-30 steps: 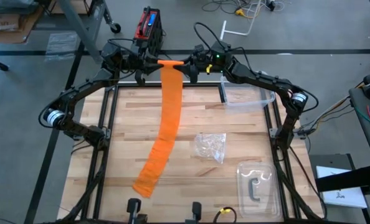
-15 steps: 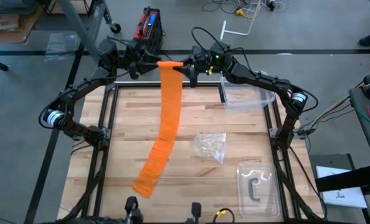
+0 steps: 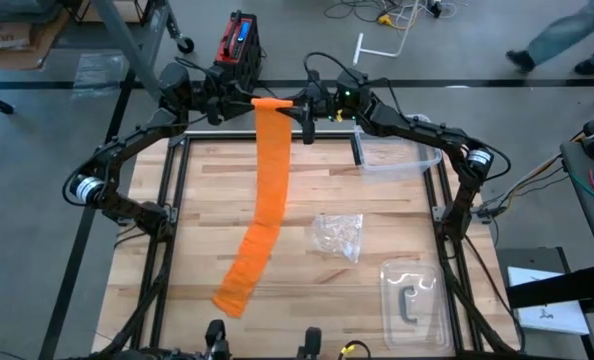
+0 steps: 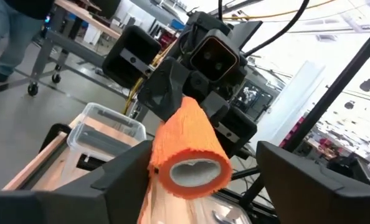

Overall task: Roll bandage
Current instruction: Roll the orange bandage

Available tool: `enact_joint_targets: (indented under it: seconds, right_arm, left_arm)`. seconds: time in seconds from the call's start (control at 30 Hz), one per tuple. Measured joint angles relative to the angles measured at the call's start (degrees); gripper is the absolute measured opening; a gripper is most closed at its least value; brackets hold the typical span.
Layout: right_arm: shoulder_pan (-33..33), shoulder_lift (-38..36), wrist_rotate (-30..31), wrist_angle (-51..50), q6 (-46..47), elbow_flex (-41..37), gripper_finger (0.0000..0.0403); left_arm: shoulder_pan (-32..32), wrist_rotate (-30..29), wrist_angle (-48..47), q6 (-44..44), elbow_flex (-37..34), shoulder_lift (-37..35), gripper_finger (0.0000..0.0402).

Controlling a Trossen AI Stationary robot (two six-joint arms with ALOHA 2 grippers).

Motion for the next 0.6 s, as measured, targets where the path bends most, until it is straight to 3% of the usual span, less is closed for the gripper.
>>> enact_joint_targets:
  seconds: [0.17, 0.6]
  right_arm:
    - [0.2, 0.0, -0.2, 0.0, 0.3, 0.0, 0.0085]
    - [0.4, 0.0, -0.3, 0.0, 0.0, 0.0, 0.0084]
  left_arm:
    - [-0.7, -0.4, 0.1, 5.0, 0.0, 0.3, 0.0237]
    - [-2.0, -1.0, 0.1, 2.4, 0.0, 0.3, 0.0222]
